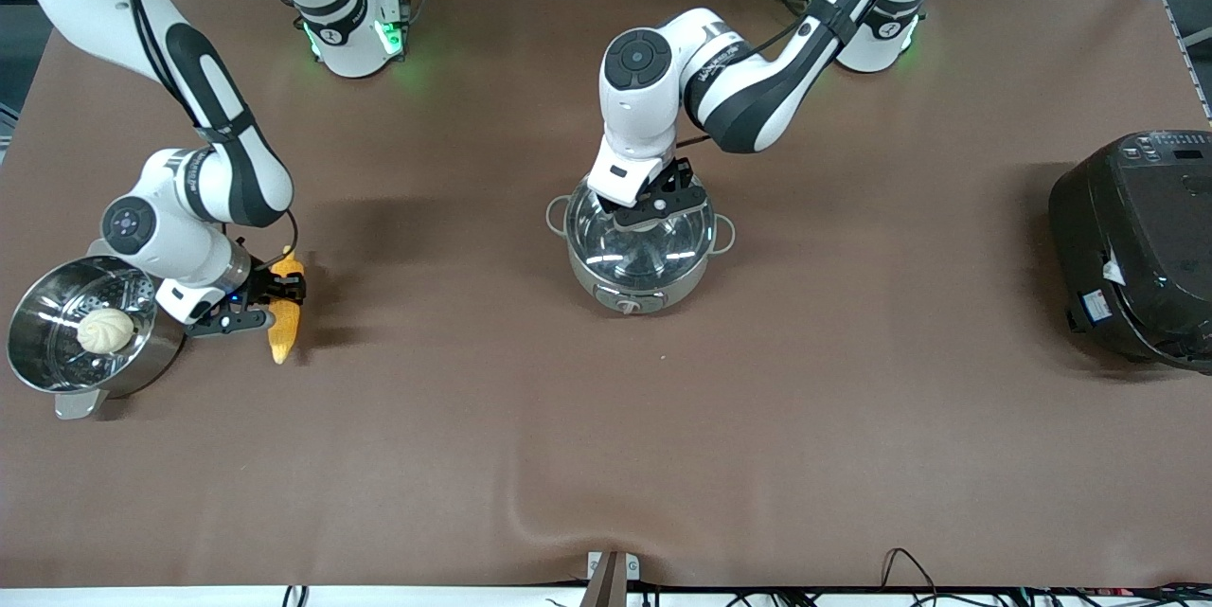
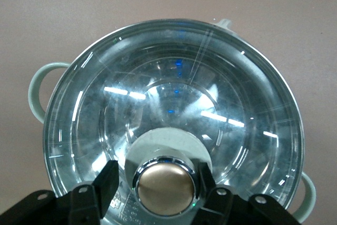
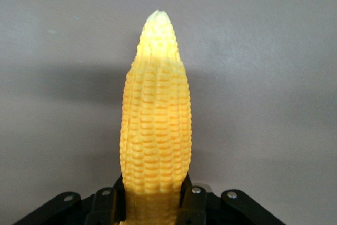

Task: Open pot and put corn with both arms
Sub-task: 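Lift the lid with the left gripper while the right gripper carries the corn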

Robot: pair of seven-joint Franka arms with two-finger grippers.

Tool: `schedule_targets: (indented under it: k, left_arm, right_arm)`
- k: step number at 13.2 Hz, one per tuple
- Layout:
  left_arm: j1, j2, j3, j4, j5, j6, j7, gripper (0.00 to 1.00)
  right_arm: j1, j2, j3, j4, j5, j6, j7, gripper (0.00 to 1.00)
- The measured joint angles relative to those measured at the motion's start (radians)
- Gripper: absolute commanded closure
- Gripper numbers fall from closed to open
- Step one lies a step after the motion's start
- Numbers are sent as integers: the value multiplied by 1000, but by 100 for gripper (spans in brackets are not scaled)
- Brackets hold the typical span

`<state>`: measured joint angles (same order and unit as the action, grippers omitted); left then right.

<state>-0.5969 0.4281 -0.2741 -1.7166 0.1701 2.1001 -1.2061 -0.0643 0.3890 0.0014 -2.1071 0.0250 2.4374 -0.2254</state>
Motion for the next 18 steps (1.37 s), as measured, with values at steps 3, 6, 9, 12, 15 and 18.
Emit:
schedule_targets:
  k: [3,6,9,12,15,18]
  left_arm:
    - [-1,0,-3,0,0,11,0,78]
    - [-2,0,-4,1,0,16,0,100]
    - [-2,0,-4,1,0,15,-3,100]
    - [19,-20,-2,15,-27,7,-12,100]
    - [95,-102,2,92,-45,-131,42,100]
    - [224,-215,7,138,-104,-218,216,100]
  right_arm:
    - [23,-56,1,176,0,-323,10,97]
    - [69,-85,6,268,1,-473,48,96]
    - [156,-88,10,327,0,-570,168,96]
    - [196,-91,12,374,1,-633,234,96]
    - [255,-91,14,408,2,-649,393,96]
    - [311,-91,18,454,34,-649,507,93]
